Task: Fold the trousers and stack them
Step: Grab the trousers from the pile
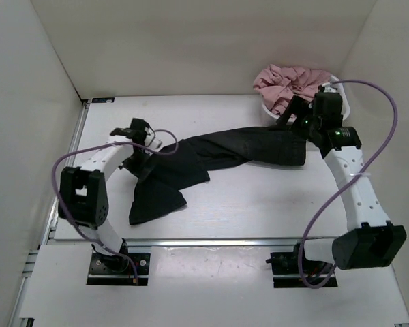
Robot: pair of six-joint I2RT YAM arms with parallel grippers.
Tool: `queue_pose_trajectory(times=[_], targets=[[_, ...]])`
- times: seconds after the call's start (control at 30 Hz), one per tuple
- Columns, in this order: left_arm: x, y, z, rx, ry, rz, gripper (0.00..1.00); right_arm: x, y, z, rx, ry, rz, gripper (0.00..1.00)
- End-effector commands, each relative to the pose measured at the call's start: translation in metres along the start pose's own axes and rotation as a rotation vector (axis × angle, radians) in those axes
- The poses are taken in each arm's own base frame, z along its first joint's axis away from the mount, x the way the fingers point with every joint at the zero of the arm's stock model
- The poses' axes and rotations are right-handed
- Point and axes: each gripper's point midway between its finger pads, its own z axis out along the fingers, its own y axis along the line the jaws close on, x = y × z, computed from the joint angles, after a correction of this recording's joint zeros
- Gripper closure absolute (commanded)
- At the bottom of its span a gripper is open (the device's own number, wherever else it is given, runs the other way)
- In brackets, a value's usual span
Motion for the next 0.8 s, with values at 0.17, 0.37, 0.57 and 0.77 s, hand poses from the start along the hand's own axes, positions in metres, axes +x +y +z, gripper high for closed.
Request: queue_pose_trajectory(times=[0.17, 0.37, 0.57, 0.77], targets=[[0.000, -0.019, 0.054, -0.024, 0.124, 0.032, 0.00, 0.049, -0.078, 0.092, 0.215, 0.148, 0.105, 0.01], [0.016, -0.047, 0.068, 0.082, 0.166, 0.042, 0.41, 0.076, -0.097, 0.135, 0.263, 0.211, 0.169, 0.10], [0.028, -0.009, 0.056, -0.040, 0.156, 0.017, 0.86, 0.110, -0.116, 0.138, 0.342, 0.268, 0.224, 0.99], [0.053, 0.107, 0.030, -0.197, 0.107, -0.202, 0.81, 0.152, -0.131, 0.100, 0.347, 0.308, 0.291, 1.00]])
